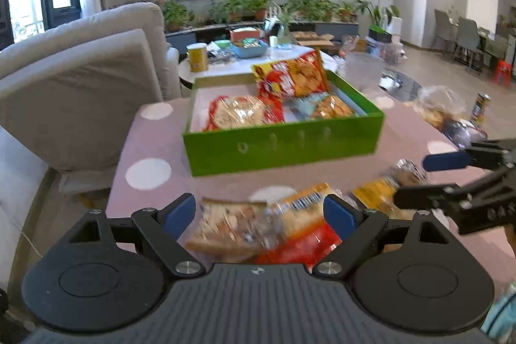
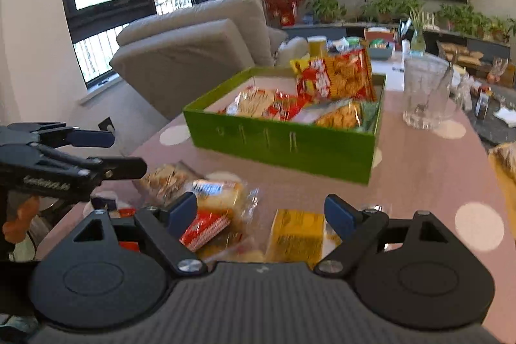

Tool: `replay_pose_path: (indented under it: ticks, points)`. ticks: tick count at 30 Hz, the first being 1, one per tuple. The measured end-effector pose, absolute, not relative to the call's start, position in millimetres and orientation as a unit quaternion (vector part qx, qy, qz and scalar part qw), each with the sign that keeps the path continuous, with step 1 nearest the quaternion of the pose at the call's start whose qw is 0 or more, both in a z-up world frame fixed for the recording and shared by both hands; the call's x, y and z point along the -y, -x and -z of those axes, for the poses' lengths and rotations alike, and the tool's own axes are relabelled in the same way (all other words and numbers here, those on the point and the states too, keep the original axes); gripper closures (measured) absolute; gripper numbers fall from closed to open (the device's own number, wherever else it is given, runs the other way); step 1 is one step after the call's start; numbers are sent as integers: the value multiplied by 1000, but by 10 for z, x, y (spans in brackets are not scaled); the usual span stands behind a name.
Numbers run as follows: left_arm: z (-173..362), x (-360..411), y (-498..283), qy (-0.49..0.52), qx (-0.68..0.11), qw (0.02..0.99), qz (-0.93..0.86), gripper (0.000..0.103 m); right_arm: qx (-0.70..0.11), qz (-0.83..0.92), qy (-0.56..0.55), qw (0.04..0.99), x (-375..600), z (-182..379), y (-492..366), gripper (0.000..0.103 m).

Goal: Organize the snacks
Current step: 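Move both grippers over the snack pile toward the bread loaf bag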

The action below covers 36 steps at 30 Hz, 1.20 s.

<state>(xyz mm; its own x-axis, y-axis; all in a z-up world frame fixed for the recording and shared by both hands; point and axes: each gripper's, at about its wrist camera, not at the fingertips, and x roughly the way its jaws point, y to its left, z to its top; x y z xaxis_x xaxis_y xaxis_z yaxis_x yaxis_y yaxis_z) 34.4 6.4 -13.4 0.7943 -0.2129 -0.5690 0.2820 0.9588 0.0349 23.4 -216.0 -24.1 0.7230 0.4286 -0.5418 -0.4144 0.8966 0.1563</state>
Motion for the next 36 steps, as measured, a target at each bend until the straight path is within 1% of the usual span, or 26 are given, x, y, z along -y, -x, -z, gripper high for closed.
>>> replay_pose_path:
  ticks: [10, 20, 25, 27, 31, 33, 36]
  points:
    - [241, -18, -39, -60, -319, 937, 132, 18, -343, -226, -57, 910, 2213, 415, -124, 42]
    - [262, 55, 202, -59, -337, 929, 141, 18, -378, -186, -64, 905, 2268, 557, -6, 42]
    - [350, 138, 225, -51, -367, 917, 147, 20, -379, -173, -62, 907, 2301, 560, 54, 42]
    - [373, 156, 227, -42, -379, 913, 148, 24, -378, -171, -63, 908, 2307, 557, 75, 42]
    - [421, 201, 227, -23, -405, 900, 159, 25, -379, -166, -62, 908, 2312, 581, 126, 42]
    - [441, 244, 241, -20, -418, 893, 165, 29, -380, -165, -63, 908, 2314, 589, 148, 42]
    - [461, 318, 282, -20, -427, 886, 180, 29, -385, -165, -67, 905, 2331, 600, 187, 42]
